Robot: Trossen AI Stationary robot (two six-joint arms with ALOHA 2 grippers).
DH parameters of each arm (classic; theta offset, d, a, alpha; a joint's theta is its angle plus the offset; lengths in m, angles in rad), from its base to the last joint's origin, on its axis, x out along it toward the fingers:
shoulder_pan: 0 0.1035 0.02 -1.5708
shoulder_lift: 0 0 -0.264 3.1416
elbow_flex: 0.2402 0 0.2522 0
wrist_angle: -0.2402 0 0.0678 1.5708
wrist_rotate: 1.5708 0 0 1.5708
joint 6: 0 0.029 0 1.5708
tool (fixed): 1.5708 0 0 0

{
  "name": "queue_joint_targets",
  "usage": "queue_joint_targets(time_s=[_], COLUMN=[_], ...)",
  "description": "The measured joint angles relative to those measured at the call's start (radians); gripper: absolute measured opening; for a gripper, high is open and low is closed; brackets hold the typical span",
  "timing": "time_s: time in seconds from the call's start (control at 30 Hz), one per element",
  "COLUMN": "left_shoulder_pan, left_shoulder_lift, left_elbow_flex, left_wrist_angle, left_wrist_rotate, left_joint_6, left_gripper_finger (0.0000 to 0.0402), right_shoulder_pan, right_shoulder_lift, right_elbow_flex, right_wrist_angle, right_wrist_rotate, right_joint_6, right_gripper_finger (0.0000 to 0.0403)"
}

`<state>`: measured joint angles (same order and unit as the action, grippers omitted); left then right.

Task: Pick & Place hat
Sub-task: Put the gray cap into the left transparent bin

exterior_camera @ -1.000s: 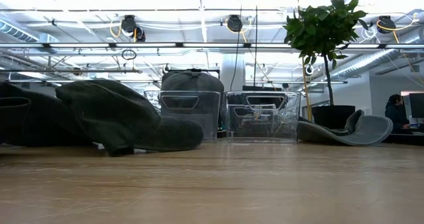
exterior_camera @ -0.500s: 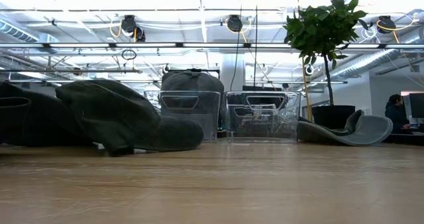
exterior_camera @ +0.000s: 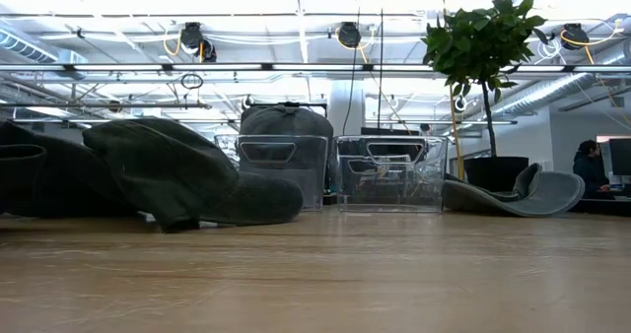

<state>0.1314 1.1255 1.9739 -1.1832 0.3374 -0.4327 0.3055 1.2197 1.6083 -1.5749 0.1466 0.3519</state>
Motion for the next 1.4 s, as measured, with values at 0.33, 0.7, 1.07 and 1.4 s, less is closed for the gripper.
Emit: queue_joint_targets(time_s=[0.33, 0.7, 1.07, 1.4], left_shoulder_pan=[0.0, 0.001, 0.001, 0.001], left_shoulder_lift=[0.0, 0.0, 0.0, 0.0], left_elbow_flex=[0.0, 0.0, 0.0, 0.0], left_wrist_angle=[0.02, 0.02, 0.02, 0.02], left_wrist_rotate=[0.0, 0.046, 0.09, 0.15], left_joint_6=[0.003, 0.039, 0.092, 0.117], left_gripper_finger=[0.0173, 0.0172, 0.0173, 0.0172], right_shoulder_pan=[-0.003, -0.002, -0.006, -0.09], right_shoulder_lift=[0.067, 0.128, 0.289, 0.404], right_elbow_flex=[-0.318, -0.699, -0.733, -0.762], right_wrist_angle=[0.012, 0.161, 0.213, 0.226], right_wrist_rotate=[0.065, 0.138, 0.246, 0.303], right_joint_6=[-0.06, -0.124, -0.114, -0.106], right_gripper_finger=[0.0324, 0.0324, 0.0324, 0.0324])
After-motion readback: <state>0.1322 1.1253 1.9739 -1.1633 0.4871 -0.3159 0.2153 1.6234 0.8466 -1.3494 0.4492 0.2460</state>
